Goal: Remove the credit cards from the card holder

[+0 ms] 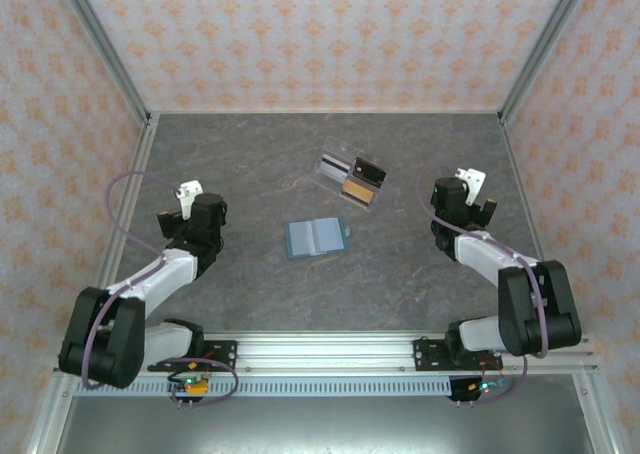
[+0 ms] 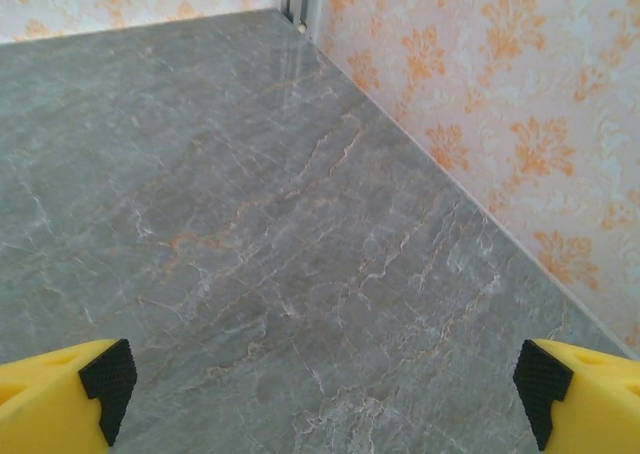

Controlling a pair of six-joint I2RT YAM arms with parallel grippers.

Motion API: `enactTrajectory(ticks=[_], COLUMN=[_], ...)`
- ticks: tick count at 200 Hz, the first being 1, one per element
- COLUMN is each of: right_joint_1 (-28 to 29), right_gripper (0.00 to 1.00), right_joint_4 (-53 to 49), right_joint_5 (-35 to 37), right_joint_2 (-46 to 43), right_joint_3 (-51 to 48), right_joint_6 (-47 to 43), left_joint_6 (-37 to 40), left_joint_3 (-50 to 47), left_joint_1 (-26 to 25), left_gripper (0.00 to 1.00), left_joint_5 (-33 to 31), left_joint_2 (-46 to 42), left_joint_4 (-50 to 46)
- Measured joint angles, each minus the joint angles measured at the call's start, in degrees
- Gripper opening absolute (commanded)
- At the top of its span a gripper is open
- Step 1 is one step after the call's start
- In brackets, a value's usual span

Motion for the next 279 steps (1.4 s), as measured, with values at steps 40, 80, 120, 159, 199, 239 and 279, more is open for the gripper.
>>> enactTrajectory(ticks=[40,80,120,159,199,239,279], right_joint_1=[-0.5,-2.1,-3.5,-3.6,-5.0,-5.2,-5.2], right_gripper=[0.99,0.99,0.99,0.99,0.99,0.99,0.99], right_joint_4=[9.8,18.9,26.2,28.1,27.9,27.9,27.8], right_joint_5=[-4.3,-12.5,-18.8,-20.9,-20.9,-20.9,-20.9], right_joint_2=[4.0,5.8,7.2,8.5,8.5,8.5,8.5], right_joint_3=[-3.0,-7.8,-10.6,-10.7,-10.5,-10.5,-10.5], right_joint_6=[-2.0,-4.4,-5.4,-5.7,-4.8,-4.5,-4.4], left_joint_6=[3.2,6.5,8.0,8.8,8.7,8.7,8.7], left_joint_3=[-0.9,-4.5,-5.7,-5.6,-5.0,-4.9,-4.9], left_joint_1=[2.9,3.3,4.1,4.1,5.2,5.2,5.2], left_gripper=[1.00,1.00,1.00,1.00,1.00,1.00,1.00], left_joint_5=[7.7,15.5,19.7,21.0,21.5,21.6,21.6], left_joint_2=[5.9,6.6,11.9,14.8,14.8,14.8,14.8], left_joint_4=[10.8,22.2,28.8,30.2,30.5,30.5,30.5])
